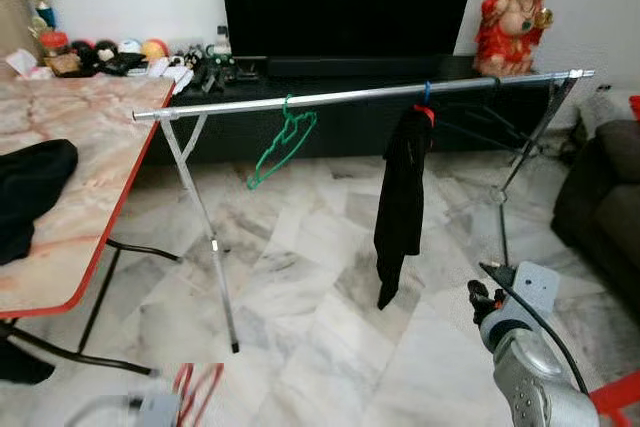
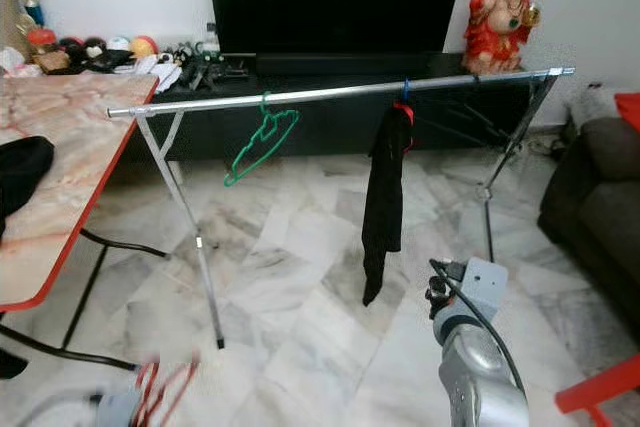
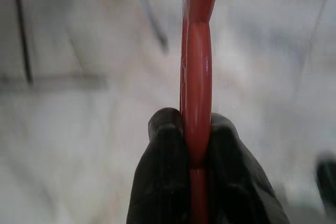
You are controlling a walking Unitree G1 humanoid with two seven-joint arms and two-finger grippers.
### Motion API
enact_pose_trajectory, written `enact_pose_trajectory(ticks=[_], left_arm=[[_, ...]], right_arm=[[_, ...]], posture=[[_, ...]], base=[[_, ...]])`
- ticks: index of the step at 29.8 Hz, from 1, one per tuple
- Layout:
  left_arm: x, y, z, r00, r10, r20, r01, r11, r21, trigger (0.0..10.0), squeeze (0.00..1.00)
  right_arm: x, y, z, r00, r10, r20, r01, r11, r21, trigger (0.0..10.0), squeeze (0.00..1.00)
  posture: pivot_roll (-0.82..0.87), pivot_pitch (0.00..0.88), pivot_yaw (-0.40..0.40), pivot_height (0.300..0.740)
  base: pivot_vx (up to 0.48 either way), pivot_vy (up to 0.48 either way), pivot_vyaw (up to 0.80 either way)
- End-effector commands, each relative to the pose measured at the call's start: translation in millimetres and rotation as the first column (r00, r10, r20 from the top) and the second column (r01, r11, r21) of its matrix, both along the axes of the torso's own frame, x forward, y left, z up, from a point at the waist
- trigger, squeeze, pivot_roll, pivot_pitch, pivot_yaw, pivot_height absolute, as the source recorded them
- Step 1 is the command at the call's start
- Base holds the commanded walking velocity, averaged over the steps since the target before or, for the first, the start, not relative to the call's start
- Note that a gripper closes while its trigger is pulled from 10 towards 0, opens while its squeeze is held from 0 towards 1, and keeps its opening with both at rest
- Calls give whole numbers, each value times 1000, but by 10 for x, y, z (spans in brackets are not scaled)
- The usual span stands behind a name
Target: Hang hanger
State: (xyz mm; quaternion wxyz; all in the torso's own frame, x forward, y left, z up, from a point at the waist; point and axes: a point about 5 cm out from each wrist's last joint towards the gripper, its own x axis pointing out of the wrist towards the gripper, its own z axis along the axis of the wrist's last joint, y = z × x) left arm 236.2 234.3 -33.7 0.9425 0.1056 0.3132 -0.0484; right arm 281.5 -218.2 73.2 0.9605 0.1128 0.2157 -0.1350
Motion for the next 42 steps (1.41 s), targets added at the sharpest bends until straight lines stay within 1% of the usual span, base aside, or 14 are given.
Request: enact_pose_trajectory(ticks=[1, 7, 10, 11, 13, 14, 17, 21, 26, 34, 35, 38, 39, 42], left_arm=[[166, -2, 170, 994, -52, 92, 51, 999, 10, 10000, 0], [509, -277, 583, 925, -298, 235, 305, 952, 5, 10000, 0], [524, -551, 791, 698, -716, 20, 716, 698, -23, 10000, 0], [524, -551, 791, 698, -716, 20, 716, 698, -23, 10000, 0], [529, -576, 909, 575, -815, -70, 815, 579, -38, 10000, 0], [529, -576, 909, 575, -815, -70, 815, 579, -38, 10000, 0], [606, -730, 1159, 458, -889, -30, 887, 459, -51, 10000, 0], [612, -843, 1236, 387, -922, -16, 920, 387, -68, 10000, 0], [623, -1188, 1417, 181, -982, -56, 982, 183, -37, 10000, 0], [604, -1294, 1550, 54, -993, -108, 997, 61, -56, 10000, 0], [606, -1302, 1561, 50, -993, -108, 997, 56, -52, 10000, 0], [607, -1323, 1597, 40, -994, -103, 998, 45, -51, 10000, 0], [608, -1345, 1625, 35, -994, -99, 998, 40, -49, 10000, 0], [603, -1422, 1712, 10, -996, -91, 999, 13, -34, 10000, 0]], right_arm=[[57, 67, 36, 999, 24, 25, -25, 1000, 15, 10000, 0], [155, 111, 65, 986, 164, 26, -162, 984, -69, 10000, 0], [279, 195, 231, 863, 505, 6, -495, 848, -192, 10000, 0], [279, 195, 231, 863, 505, 6, -495, 848, -192, 10000, 0], [236, 226, 276, 711, 701, -51, -692, 686, -224, 10000, 0], [236, 226, 276, 711, 701, -51, -692, 686, -224, 10000, 0], [78, 269, 325, 421, 897, -134, -888, 378, -261, 10000, 0], [-6, 312, 364, 273, 952, -138, -943, 237, -234, 10000, 0], [-212, 542, 403, -66, 997, -32, -987, -70, -144, 10000, 0], [-348, 522, 369, -244, 969, -35, -968, -246, -57, 10000, 0], [-352, 517, 368, -248, 968, -37, -967, -249, -58, 10000, 490], [-349, 506, 350, -256, 965, -48, -963, -259, -69, 10000, 380], [-341, 499, 334, -259, 964, -59, -962, -263, -79, 10000, 0], [-326, 535, 338, -271, 962, -46, -956, -274, -106, 10000, 0]], posture=[[28, 0, 6, 740], [29, 7, 7, 740], [8, 16, 13, 740], [8, 16, 13, 740], [1, 21, 13, 740], [1, 21, 13, 740], [-7, 25, 14, 740], [-12, 26, 16, 740], [-8, 32, 14, 740], [-8, 38, 5, 740], [-10, 37, 5, 740], [-10, 37, 5, 740], [-8, 37, 3, 740], [-7, 35, 1, 740]], base=[[0, 0, 0], [0, 0, 0], [0, 0, 0], [0, 0, 0], [0, 0, 0], [0, 0, 0], [0, 0, 0], [0, 0, 0], [0, 0, 0], [0, 0, 0], [0, 0, 0], [0, 0, 0], [0, 0, 0], [0, 0, 0]])
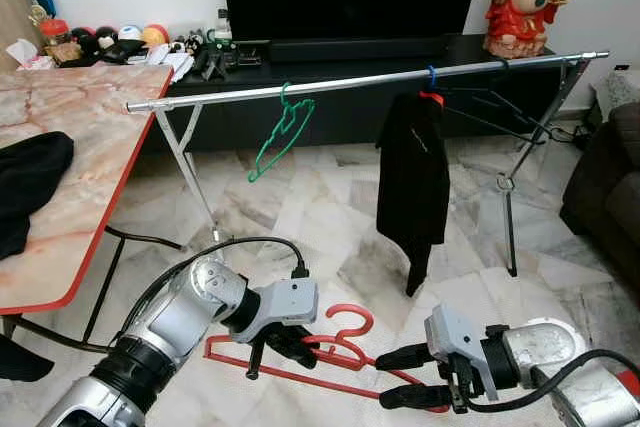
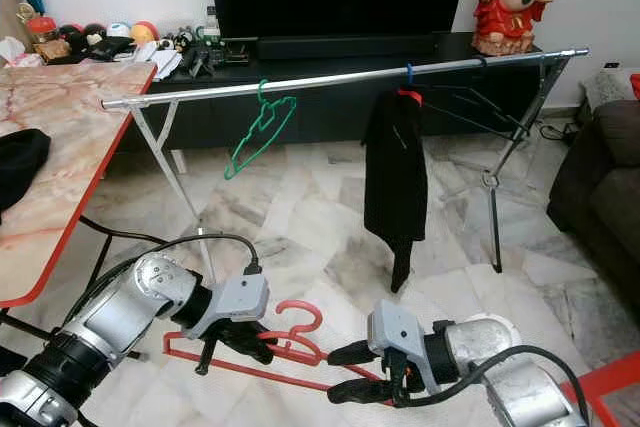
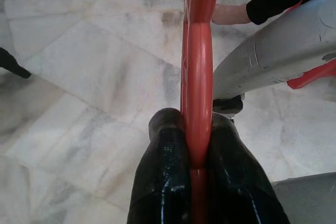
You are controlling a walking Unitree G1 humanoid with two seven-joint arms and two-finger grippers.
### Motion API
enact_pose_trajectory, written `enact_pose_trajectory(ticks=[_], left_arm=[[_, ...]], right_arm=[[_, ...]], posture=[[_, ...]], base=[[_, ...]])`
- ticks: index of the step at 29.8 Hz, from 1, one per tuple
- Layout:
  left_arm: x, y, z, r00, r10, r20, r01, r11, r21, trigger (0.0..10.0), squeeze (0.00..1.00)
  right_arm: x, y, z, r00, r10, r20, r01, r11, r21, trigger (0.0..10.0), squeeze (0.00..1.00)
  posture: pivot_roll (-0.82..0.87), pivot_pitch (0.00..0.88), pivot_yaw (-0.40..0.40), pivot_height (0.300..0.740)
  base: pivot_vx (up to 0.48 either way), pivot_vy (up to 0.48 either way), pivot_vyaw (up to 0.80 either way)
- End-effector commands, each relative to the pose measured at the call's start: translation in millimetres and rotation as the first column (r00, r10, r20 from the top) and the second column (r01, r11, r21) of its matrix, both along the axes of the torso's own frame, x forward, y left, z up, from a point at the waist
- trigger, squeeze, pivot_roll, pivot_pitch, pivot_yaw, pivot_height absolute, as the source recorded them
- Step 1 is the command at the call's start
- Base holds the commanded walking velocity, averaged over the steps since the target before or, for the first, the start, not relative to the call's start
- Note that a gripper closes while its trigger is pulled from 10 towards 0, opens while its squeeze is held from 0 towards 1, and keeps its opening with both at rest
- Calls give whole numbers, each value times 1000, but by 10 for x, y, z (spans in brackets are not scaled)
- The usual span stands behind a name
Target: Hang hanger
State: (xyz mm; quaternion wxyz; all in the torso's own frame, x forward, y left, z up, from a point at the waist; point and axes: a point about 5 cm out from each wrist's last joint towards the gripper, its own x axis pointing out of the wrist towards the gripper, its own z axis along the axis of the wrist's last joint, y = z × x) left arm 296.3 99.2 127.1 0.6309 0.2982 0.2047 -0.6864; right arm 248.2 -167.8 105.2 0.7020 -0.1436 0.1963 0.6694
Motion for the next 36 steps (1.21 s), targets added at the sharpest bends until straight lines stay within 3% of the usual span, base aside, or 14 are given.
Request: enact_pose_trajectory(ticks=[1, 11, 19, 24, 27, 36], left_arm=[[-8, -90, 127, 998, -50, 27, 50, 999, -4, 10000, 0], [-85, -268, 239, 989, -137, 50, 137, 990, -5, 10000, 0], [-116, -297, 252, 988, -149, 52, 149, 989, 3, 10000, 0], [-123, -299, 256, 988, -151, 43, 151, 989, 2, 10000, 0], [-107, -267, 234, 990, -135, 31, 134, 991, 3, 10000, 0], [-63, -100, 176, 997, -62, 49, 59, 996, 62, 10000, 0]], right_arm=[[11, 42, 27, 999, 24, 24, -25, 1000, 16, 10000, 0], [100, 161, -34, 996, 11, 89, -14, 1000, 26, 10000, 0], [150, 235, -119, 990, -28, 138, 26, 1000, 17, 10000, 0], [230, 197, -61, 980, -93, 176, 86, 995, 47, 10000, 0], [161, 121, 26, 990, -64, 126, 53, 995, 87, 10000, 0], [-82, -44, 78, 998, 39, 45, -41, 998, 45, 10000, 0]], posture=[[-10, 35, 2, 740], [-5, 38, 13, 740], [0, 39, 19, 740], [-2, 41, 20, 740], [-8, 40, 20, 740], [-28, 40, 11, 740]], base=[[0, 0, 0], [0, 0, 0], [0, 0, 0], [0, 0, 0], [0, 0, 0], [0, 0, 0]])
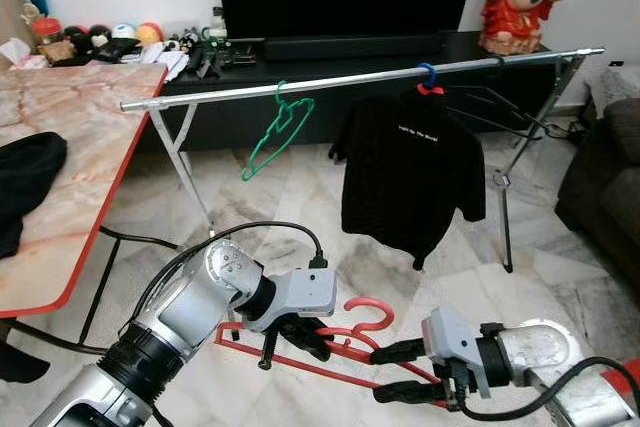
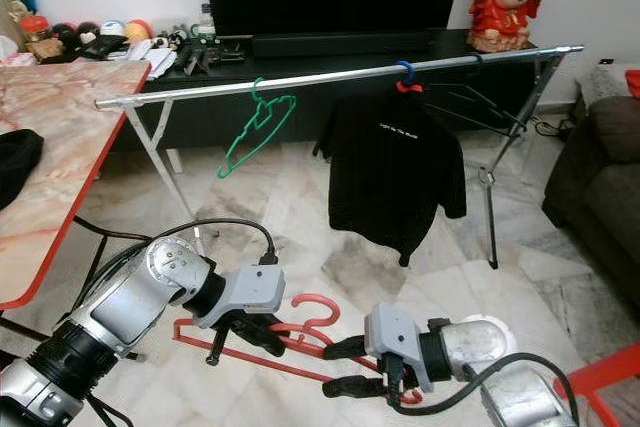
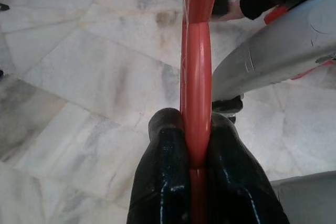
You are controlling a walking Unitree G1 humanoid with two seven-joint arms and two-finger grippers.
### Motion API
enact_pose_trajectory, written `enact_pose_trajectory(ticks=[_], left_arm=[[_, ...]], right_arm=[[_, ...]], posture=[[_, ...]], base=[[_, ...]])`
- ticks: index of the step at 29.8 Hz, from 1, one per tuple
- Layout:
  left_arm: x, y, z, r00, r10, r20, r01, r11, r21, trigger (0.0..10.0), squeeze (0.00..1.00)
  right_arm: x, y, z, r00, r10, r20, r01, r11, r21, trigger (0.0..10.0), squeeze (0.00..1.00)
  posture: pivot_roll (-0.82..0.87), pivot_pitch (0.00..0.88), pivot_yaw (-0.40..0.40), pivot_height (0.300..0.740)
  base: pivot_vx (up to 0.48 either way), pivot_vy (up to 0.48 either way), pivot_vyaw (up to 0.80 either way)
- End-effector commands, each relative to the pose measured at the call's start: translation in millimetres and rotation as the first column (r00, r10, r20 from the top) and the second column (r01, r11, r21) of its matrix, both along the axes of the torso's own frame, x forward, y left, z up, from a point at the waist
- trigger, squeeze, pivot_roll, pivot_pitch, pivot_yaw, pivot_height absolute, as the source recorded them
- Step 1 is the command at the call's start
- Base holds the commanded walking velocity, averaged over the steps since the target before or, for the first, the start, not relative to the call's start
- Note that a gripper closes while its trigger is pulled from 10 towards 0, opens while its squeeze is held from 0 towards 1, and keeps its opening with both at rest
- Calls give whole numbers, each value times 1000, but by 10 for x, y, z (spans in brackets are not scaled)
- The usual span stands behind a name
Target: Hang hanger
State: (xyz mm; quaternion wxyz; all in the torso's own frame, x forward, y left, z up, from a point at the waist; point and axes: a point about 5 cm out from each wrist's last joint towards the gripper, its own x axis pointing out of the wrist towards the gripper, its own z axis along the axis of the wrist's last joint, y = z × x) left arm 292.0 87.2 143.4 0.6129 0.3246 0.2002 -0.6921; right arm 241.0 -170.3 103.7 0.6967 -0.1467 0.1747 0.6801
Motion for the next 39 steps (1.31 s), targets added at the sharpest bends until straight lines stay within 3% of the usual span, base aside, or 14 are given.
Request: enact_pose_trajectory(ticks=[1, 9, 16, 18, 20, 21, 29, 39], left_arm=[[-20, 20, 12, 1000, -15, 20, 15, 1000, 25, 10000, 0], [-34, 53, -15, 1000, -12, 22, 11, 999, 46, 10000, 0], [-50, 18, 20, 999, -24, 32, 23, 999, 41, 10000, 0], [-57, 7, 35, 999, -27, 34, 26, 999, 35, 10000, 0], [-58, 4, 40, 999, -27, 35, 26, 999, 34, 10000, 0], [-53, 1, 46, 999, -26, 37, 25, 999, 33, 10000, 0], [-42, -19, 82, 999, -26, 47, 24, 999, 28, 10000, 0], [-99, -113, 106, 998, -51, 44, 51, 999, 10, 10000, 0]], right_arm=[[-10, -18, 94, 1000, 10, 15, -11, 1000, 18, 10000, 0], [-33, -43, 173, 1000, -3, 17, 2, 999, 34, 10000, 0], [118, 3, 84, 988, -125, 88, 124, 992, 21, 10000, 0], [138, 24, 60, 987, -145, 77, 143, 989, 30, 10000, 1000], [156, 27, 33, 983, -161, 83, 160, 987, 21, 10000, 1000], [148, 19, -17, 986, -154, 66, 154, 988, 3, 10000, 0], [114, 34, -56, 993, -117, 6, 117, 993, 17, 10000, 0], [225, 149, -170, 987, -159, 21, 158, 987, 30, 10000, 0]], posture=[[-28, 40, 11, 740], [-33, 30, 14, 740], [-28, 17, 19, 740], [-24, 14, 19, 740], [-22, 13, 18, 740], [-21, 13, 17, 740], [-13, 22, 11, 740], [-1, 37, 10, 740]], base=[[0, 0, 0], [0, 0, 0], [0, 0, 0], [0, 0, 0], [0, 0, 0], [0, 0, 0], [0, 0, 0], [0, 0, 0]])
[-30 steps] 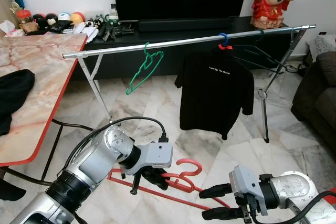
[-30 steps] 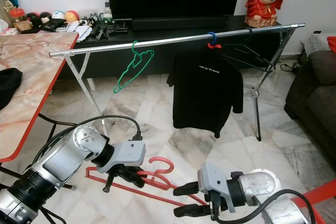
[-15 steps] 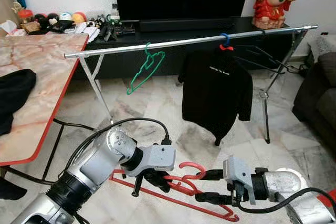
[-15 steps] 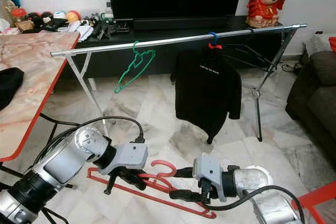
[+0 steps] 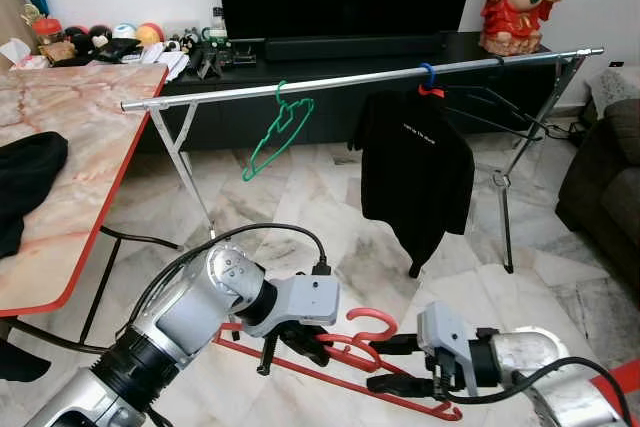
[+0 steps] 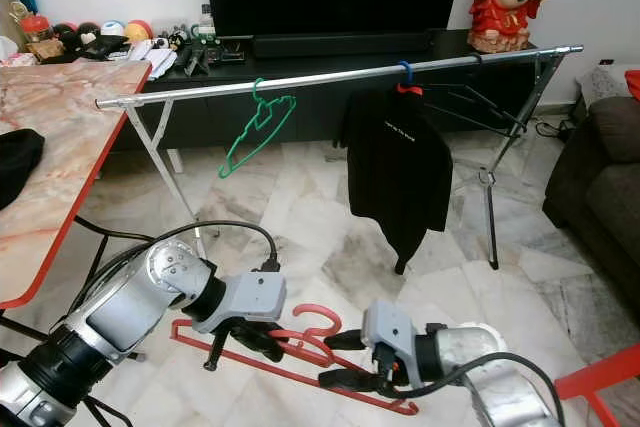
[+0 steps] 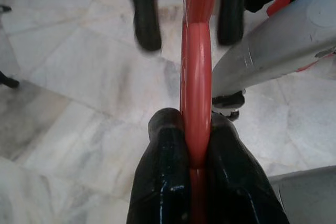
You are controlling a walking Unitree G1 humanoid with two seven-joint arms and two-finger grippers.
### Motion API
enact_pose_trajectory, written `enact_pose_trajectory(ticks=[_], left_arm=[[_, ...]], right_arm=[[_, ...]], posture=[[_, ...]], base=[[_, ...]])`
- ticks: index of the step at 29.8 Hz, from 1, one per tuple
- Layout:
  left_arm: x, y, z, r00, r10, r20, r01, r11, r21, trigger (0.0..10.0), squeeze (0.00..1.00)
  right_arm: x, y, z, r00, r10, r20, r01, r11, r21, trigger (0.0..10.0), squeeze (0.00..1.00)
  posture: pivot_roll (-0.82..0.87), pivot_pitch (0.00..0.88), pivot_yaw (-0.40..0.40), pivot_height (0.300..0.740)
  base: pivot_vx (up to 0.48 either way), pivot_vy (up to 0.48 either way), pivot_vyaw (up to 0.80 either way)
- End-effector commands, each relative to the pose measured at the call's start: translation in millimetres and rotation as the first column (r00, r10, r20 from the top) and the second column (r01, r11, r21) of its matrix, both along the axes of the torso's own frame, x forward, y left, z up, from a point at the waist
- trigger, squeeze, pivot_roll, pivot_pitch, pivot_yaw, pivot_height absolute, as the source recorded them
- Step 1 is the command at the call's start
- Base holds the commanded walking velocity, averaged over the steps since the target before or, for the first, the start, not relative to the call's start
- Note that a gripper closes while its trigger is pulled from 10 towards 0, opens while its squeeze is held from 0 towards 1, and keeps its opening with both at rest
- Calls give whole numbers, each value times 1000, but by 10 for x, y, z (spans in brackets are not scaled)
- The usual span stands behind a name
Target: Hang hanger
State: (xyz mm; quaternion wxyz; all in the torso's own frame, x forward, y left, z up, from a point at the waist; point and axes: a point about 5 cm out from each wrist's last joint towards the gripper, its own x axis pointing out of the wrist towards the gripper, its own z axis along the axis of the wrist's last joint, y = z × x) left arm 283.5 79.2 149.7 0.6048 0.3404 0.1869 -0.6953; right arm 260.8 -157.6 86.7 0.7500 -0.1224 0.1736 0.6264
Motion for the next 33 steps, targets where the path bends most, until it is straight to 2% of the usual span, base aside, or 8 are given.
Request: enact_pose_trajectory(ticks=[1, 9, 10, 11, 12, 19, 33], left_arm=[[-24, -40, 41, 1000, -24, 9, 24, 1000, 2, 10000, 0], [-33, -44, 46, 1000, -26, 8, 26, 1000, 2, 10000, 0], [-33, -42, 47, 1000, -25, 8, 24, 1000, 2, 10000, 0], [-35, -45, 46, 1000, -24, 7, 24, 1000, 1, 10000, 0], [-37, -48, 45, 1000, -25, 7, 25, 1000, 0, 10000, 0], [-38, -60, 51, 1000, -27, 7, 27, 1000, -3, 10000, 0], [-22, -63, 84, 1000, -24, 16, 24, 999, -22, 10000, 0]], right_arm=[[46, 50, -13, 1000, -12, 23, 12, 1000, 1, 10000, 0], [50, 96, -33, 1000, 14, 6, -14, 1000, 17, 10000, 0], [50, 100, -46, 1000, 20, 2, -20, 1000, 11, 9569, 0], [54, 98, -60, 1000, 18, 1, -18, 1000, 6, 3569, 0], [55, 95, -71, 1000, 18, 1, -18, 1000, 1, 0, 0], [31, 73, -130, 1000, 20, -16, -20, 999, -26, 0, 0], [43, 85, -140, 1000, 20, -20, -20, 1000, -17, 0, 0]], posture=[[3, 38, 10, 740], [10, 45, 9, 740], [10, 46, 9, 740], [10, 47, 9, 740], [10, 47, 9, 740], [10, 52, 10, 740], [12, 54, 12, 740]], base=[[0, 0, 0], [0, 0, 0], [0, 0, 0], [0, 0, 0], [0, 0, 0], [0, 0, 0], [0, 0, 0]])
